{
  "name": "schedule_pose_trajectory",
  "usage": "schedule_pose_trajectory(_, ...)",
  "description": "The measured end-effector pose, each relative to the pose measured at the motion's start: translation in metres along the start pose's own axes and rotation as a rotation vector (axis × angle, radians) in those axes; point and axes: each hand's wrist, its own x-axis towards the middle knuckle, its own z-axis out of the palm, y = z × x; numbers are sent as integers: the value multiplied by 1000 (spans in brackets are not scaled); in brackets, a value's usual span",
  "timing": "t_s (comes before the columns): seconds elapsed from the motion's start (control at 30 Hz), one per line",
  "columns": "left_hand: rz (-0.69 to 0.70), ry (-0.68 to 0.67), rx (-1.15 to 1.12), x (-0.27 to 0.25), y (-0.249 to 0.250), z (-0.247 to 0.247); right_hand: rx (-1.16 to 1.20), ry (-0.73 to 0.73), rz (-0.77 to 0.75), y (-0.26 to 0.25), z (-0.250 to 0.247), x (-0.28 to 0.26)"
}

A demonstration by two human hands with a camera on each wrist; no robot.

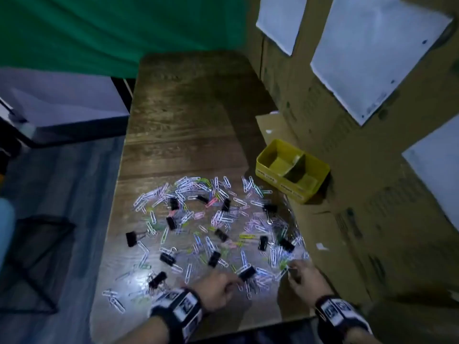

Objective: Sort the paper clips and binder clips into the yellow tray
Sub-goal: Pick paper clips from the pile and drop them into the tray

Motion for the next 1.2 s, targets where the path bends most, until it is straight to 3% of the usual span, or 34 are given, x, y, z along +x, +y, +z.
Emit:
schedule_pose_trajectory(0.13,80,-128,92,45,35,20,13,33,55,-2,2,6)
schedule_pose_trajectory(0.27,37,-105,207,70,20,26,-28,63,90,1,10,9)
schedule_pose_trajectory(0.53,-28,82,399,74,-20,18,-174,109,140,-9,18,9)
schedule_pose_trajectory(0.7,36,-12,426,69,10,49,-160,147,222,-17,19,3)
schedule_pose_trajectory(0.9,-132,24,426,93,31,65,43,139,98,-20,27,9)
schedule_pose_trajectory(1.1,-146,1,472,99,22,61,123,101,-22,-19,32,17)
schedule_pose_trajectory(1.2,-154,13,382,102,11,58,133,113,-31,-19,32,23)
